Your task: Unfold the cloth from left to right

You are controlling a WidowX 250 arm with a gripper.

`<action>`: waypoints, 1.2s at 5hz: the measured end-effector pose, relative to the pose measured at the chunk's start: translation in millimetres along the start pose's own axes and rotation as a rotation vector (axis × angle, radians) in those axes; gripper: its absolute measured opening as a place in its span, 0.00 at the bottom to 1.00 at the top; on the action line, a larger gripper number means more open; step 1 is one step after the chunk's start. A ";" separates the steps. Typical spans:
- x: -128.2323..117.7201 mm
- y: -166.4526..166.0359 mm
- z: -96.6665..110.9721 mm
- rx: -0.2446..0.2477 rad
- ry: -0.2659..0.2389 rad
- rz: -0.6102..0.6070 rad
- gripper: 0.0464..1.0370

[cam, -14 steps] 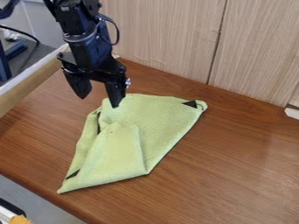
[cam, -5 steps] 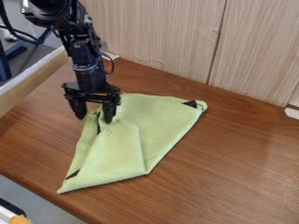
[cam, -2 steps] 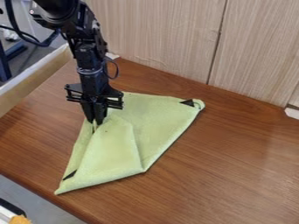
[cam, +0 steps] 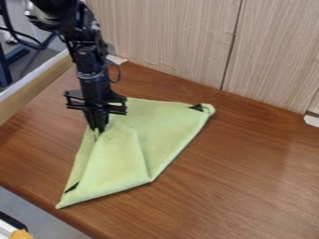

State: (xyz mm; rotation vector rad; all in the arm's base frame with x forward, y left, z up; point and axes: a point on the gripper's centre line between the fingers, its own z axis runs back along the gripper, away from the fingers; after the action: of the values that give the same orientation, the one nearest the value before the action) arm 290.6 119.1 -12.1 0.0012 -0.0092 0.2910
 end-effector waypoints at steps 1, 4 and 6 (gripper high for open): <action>3.7 0.3 25.0 -0.017 -0.048 0.016 0.01; -21.8 -85.8 74.3 -0.099 -0.123 -0.208 0.01; -60.6 -143.3 66.6 -0.114 -0.106 -0.427 0.01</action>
State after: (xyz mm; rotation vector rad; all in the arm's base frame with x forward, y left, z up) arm 273.1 -35.7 54.0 -0.0942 -0.1289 -0.1371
